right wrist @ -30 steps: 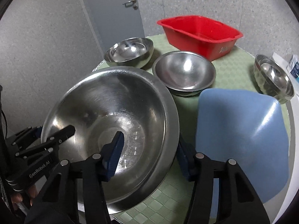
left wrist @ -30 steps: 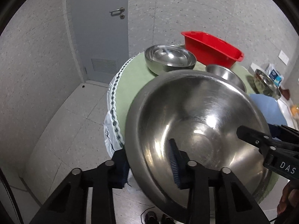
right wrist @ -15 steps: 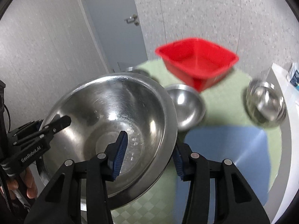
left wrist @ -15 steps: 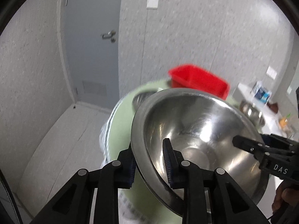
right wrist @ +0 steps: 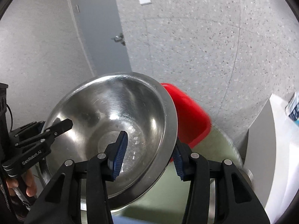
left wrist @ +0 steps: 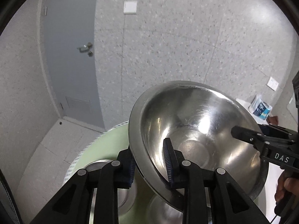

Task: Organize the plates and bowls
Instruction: 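Carry the large steel bowl with both grippers into the red basin and open them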

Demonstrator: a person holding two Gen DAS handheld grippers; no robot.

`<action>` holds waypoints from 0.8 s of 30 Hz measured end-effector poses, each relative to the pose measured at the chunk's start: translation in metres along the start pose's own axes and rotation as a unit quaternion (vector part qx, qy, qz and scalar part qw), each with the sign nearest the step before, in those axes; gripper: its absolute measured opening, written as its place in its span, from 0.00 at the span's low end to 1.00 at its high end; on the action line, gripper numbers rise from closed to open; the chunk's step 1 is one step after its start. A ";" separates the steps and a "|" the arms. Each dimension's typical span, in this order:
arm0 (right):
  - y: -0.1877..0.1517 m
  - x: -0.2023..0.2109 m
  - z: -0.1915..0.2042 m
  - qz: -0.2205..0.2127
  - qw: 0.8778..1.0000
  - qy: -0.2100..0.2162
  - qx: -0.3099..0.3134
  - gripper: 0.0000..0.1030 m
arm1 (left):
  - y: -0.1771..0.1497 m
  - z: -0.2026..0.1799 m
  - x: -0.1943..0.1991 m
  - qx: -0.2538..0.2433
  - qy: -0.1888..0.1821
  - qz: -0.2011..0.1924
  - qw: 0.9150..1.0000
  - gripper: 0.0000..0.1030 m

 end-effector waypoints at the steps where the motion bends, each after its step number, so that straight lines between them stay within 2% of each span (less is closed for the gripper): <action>1: 0.007 -0.009 -0.013 0.007 1.000 0.002 -0.003 0.45 | 0.010 -0.001 -0.020 0.001 0.002 0.011 1.000 0.23; 6: 0.020 -0.061 -0.051 0.048 0.999 -0.010 -0.003 0.45 | 0.030 -0.004 -0.085 -0.007 0.022 0.042 0.999 0.23; 9: 0.018 -0.080 -0.062 0.071 0.997 -0.001 -0.001 0.45 | 0.045 -0.013 -0.114 -0.003 0.028 0.059 0.998 0.23; 12: 0.019 -0.093 -0.063 0.080 0.997 -0.004 0.011 0.45 | 0.056 -0.014 -0.143 0.001 0.040 0.073 0.997 0.23; 17: 0.021 -0.103 -0.059 0.090 0.995 -0.015 0.028 0.47 | 0.074 -0.024 -0.166 0.000 0.048 0.089 0.995 0.24; 20: 0.020 -0.112 -0.060 0.102 0.994 -0.031 0.037 0.48 | 0.072 -0.027 -0.164 -0.006 0.052 0.088 0.995 0.30; 21: 0.019 -0.113 -0.061 0.106 0.993 -0.030 0.035 0.50 | 0.071 -0.028 -0.163 -0.010 0.050 0.089 0.995 0.36; 23: 0.018 -0.115 -0.064 0.109 0.993 -0.026 0.031 0.59 | 0.069 -0.031 -0.162 -0.019 0.052 0.088 0.995 0.44; 24: 0.018 -0.113 -0.065 0.106 0.993 -0.029 0.031 0.66 | 0.068 -0.035 -0.161 -0.024 0.056 0.085 0.994 0.53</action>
Point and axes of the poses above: each gripper's, at about its wrist camera, not at the fingertips, and x roughly against the way its jaws point, z to its left, y to its top, the point moved 2 cm from there along -x, roughly the way its jaws point, and after that the axes turned 11 degrees about z, right-handed, at the moved point
